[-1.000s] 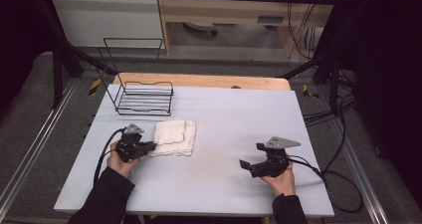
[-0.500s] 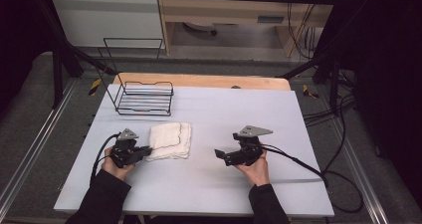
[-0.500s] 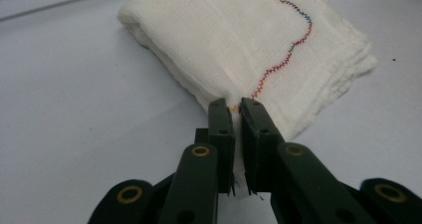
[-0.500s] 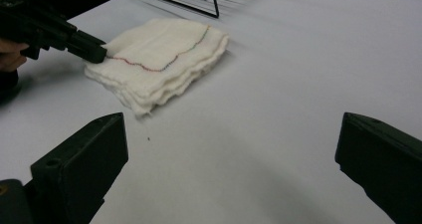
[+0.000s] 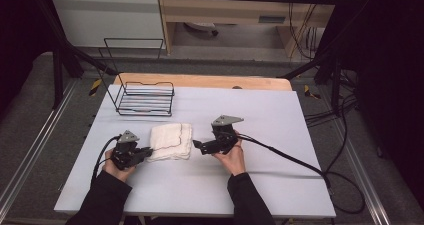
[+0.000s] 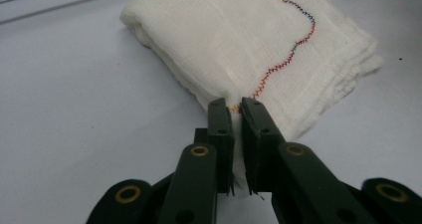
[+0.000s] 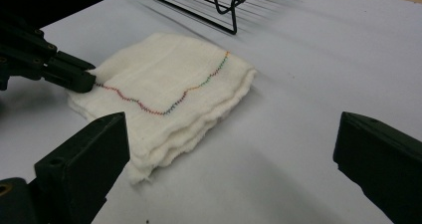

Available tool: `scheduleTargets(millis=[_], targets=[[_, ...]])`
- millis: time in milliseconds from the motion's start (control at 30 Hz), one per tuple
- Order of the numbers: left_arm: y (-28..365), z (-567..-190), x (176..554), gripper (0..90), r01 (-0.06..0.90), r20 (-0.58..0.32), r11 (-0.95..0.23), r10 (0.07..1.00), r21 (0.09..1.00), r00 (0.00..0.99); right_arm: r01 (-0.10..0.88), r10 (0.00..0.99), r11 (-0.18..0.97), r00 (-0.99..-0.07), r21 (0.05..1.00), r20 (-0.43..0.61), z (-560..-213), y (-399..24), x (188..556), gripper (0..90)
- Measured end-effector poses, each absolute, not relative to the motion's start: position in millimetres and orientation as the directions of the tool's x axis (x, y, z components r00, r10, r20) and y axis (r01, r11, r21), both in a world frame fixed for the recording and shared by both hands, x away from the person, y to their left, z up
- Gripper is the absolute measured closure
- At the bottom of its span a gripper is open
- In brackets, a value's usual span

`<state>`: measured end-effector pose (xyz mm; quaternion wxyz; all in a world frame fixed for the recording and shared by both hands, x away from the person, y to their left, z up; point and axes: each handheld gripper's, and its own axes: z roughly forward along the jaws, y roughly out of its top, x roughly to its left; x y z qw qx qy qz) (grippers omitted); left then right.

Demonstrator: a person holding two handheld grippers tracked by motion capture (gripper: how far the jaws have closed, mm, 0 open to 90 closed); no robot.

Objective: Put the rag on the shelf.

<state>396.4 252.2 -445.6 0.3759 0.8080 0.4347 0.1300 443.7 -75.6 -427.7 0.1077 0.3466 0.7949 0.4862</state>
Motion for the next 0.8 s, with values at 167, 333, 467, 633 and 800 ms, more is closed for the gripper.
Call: scheduleTargets(millis=[167,333,467,633,800], targets=[[252.2,-446.2,396.3,83.0,0.605,-0.116,-0.337,0.802,0.722,0.586,0.442,0.658,0.287,-0.736,0.85,0.161,-426.2,-66.9,452.9,2.3],[252.2,-446.7,396.6,82.9,0.605,-0.118,-0.335,0.803,0.722,0.585,0.446,0.671,0.29,-0.725,0.847,0.152,-426.8,-54.0,470.0,6.3],[251.9,-446.7,396.4,82.8,0.601,-0.111,-0.34,0.802,0.723,0.587,0.459,0.676,0.33,-0.725,0.825,0.133,-435.0,-41.7,483.7,10.7],[252.1,-446.9,396.5,82.7,0.602,-0.113,-0.339,0.801,0.723,0.587,0.473,0.676,0.338,-0.724,0.814,0.14,-440.6,-33.6,494.6,18.2],[252.1,-447.0,396.5,82.2,0.6,-0.109,-0.343,0.801,0.723,0.589,0.488,0.677,0.343,-0.721,0.803,0.148,-446.4,-26.1,509.2,27.7]])
